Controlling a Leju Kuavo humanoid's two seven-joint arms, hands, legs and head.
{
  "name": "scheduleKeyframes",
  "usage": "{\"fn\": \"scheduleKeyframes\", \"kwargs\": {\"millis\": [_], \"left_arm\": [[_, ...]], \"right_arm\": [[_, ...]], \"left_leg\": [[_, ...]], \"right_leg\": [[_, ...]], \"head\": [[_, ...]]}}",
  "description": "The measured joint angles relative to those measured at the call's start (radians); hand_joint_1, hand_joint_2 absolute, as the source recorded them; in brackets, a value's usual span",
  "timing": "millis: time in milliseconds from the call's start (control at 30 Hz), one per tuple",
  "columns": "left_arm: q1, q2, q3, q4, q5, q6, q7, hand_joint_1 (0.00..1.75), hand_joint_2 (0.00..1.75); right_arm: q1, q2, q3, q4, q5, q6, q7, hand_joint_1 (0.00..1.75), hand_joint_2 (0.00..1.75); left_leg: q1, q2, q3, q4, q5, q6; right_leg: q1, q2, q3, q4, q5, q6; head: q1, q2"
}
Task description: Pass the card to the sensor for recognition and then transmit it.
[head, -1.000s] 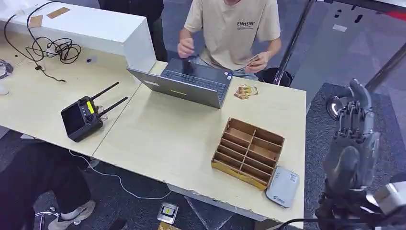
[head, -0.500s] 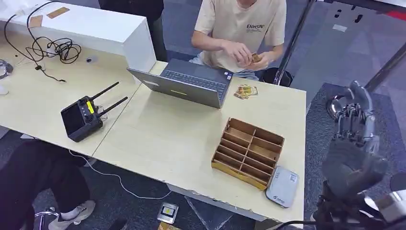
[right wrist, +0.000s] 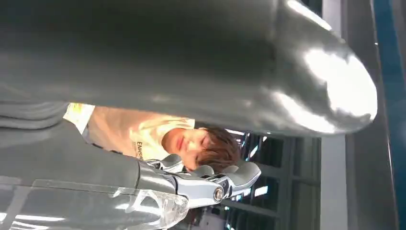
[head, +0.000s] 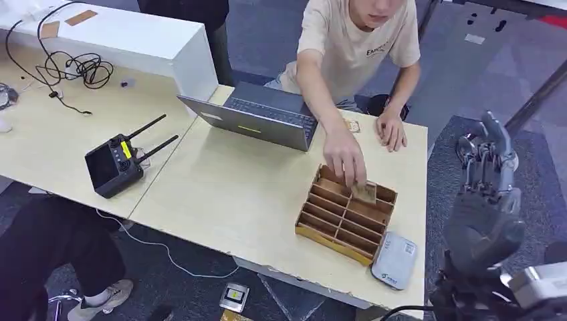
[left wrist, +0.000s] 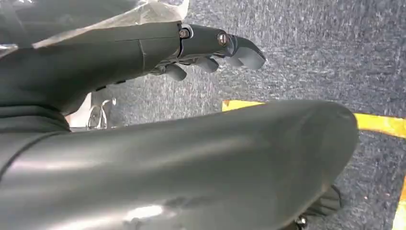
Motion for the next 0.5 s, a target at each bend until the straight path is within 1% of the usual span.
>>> {"fn": "scheduleKeyframes", "kwargs": {"millis": [133,267,500], "left_arm": [[0.0,0.011,0.0,0.0,-0.002,0.0,0.005,0.0,0.0],[-0.001,0.018,0.0,0.001,0.003,0.002,-0.012,0.0,0.0],[-0.001,0.018,0.0,0.001,0.003,0.002,-0.012,0.0,0.0]], "right_arm": [[-0.017,-0.001,0.01,0.004,0.061,0.002,0.035,0.0,0.0],[-0.038,-0.005,0.016,0.01,0.128,0.011,0.08,0.0,0.0],[-0.039,-0.005,0.016,0.01,0.131,0.011,0.083,0.0,0.0]], "left_leg": [[0.0,0.0,0.0,0.0,0.0,0.0],[0.0,0.0,0.0,0.0,0.0,0.0],[0.0,0.0,0.0,0.0,0.0,0.0]], "right_leg": [[0.0,0.0,0.0,0.0,0.0,0.0],[0.0,0.0,0.0,0.0,0.0,0.0],[0.0,0.0,0.0,0.0,0.0,0.0]], "head": [[0.0,0.0],[0.0,0.0],[0.0,0.0]]}}
